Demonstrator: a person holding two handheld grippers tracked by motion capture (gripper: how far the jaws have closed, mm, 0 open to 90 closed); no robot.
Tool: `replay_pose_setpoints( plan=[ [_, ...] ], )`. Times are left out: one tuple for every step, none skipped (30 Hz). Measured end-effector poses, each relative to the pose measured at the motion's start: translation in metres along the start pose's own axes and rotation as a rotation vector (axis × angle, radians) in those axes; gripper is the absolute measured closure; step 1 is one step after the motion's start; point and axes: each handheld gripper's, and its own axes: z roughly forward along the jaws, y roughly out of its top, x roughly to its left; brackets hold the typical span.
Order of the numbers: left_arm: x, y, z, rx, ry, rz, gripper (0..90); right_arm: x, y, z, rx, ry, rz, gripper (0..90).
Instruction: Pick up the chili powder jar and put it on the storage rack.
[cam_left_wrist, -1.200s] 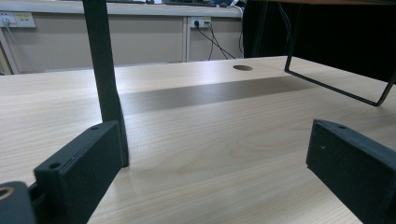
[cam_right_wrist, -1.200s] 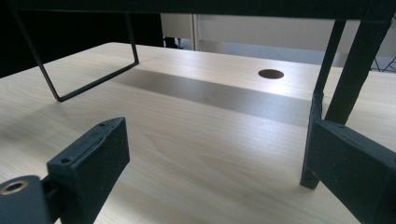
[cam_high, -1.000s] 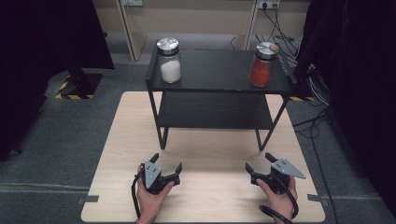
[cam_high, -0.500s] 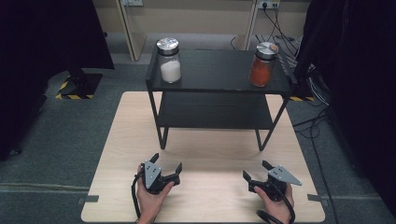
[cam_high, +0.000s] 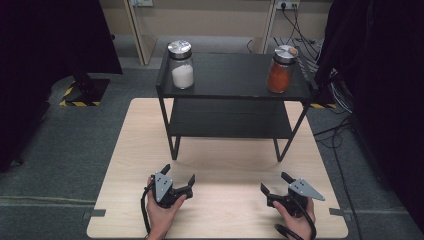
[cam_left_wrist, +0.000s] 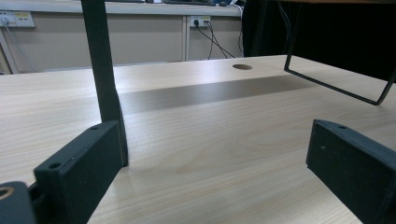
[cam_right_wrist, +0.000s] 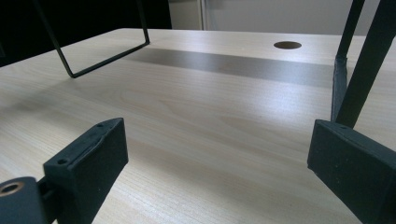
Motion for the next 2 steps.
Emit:
replay_pose_setpoints(
  plan=[
    [-0.0002,-0.0002,-0.0001,-0.001,0.000,0.001,3.0,-0.0002,-0.0003,-0.0001,-0.002,0.001,0.000,4.5],
    [-0.0002,-0.0002,-0.0001,-0.001,0.000,0.001,3.0,-0.0004,-0.0005,-0.0002,-0.003,0.002,0.000,4.3]
  ],
)
